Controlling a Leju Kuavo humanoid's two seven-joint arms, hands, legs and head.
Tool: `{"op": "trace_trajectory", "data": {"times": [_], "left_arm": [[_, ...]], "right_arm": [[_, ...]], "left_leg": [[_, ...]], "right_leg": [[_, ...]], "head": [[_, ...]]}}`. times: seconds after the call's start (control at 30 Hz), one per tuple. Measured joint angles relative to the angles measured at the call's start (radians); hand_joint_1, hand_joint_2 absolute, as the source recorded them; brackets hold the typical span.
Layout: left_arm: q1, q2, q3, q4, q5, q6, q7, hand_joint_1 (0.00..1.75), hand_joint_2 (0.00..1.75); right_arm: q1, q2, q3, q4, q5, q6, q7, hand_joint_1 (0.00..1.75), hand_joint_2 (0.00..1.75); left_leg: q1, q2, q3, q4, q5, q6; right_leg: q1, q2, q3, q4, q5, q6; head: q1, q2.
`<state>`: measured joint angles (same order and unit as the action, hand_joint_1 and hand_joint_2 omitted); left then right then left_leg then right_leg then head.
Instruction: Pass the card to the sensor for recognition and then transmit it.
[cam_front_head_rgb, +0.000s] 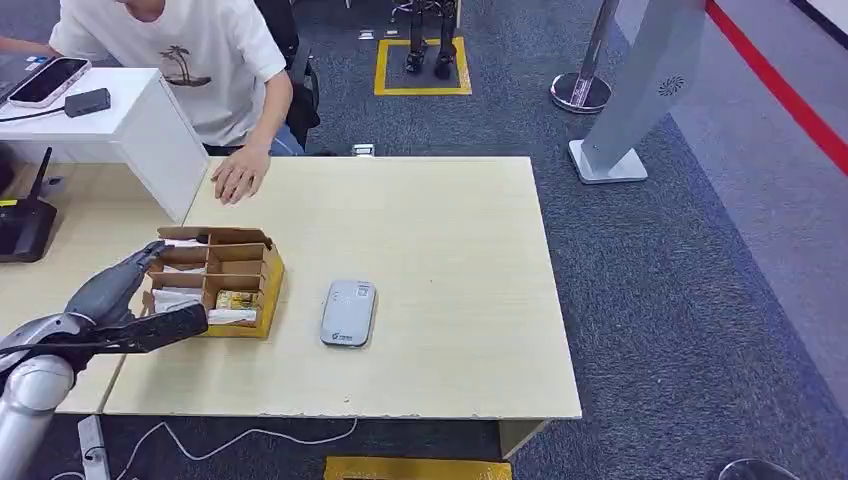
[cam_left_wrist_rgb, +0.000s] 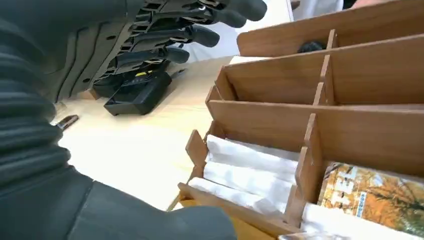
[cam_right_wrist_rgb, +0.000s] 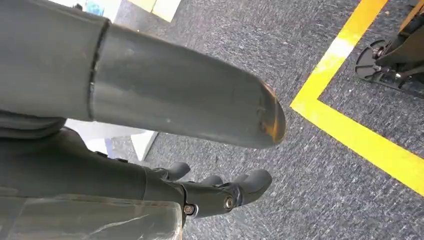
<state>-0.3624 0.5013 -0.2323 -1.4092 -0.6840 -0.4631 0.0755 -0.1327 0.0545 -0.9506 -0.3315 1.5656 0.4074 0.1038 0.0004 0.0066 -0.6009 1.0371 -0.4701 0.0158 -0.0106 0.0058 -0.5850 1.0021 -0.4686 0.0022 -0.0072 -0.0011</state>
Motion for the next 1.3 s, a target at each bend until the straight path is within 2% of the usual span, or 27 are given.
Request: {"op": "trace_trajectory", "data": {"times": [0.1,0.63,1.3], "left_arm": [[-0.003,0.011,-0.012,0.004,0.016,0.002,0.017,0.0,1.75],[-0.032,0.042,-0.047,0.018,0.037,0.002,0.018,0.0,1.75],[-0.039,0.043,-0.06,0.027,0.037,0.002,0.017,0.0,1.75]], "right_arm": [[-0.001,0.0,0.003,0.001,0.0,0.0,0.0,0.0,0.0],[-0.003,-0.001,0.016,0.003,0.0,0.0,0.0,0.0,0.0],[-0.004,-0.001,0.016,0.003,0.0,0.0,0.0,0.0,0.0]], "left_leg": [[0.0,0.0,0.0,0.0,0.0,0.0],[0.0,0.0,0.0,0.0,0.0,0.0],[0.0,0.0,0.0,0.0,0.0,0.0]], "right_leg": [[0.0,0.0,0.0,0.0,0.0,0.0],[0.0,0.0,0.0,0.0,0.0,0.0],[0.0,0.0,0.0,0.0,0.0,0.0]], "head": [[0.0,0.0],[0.0,0.0],[0.0,0.0]]}}
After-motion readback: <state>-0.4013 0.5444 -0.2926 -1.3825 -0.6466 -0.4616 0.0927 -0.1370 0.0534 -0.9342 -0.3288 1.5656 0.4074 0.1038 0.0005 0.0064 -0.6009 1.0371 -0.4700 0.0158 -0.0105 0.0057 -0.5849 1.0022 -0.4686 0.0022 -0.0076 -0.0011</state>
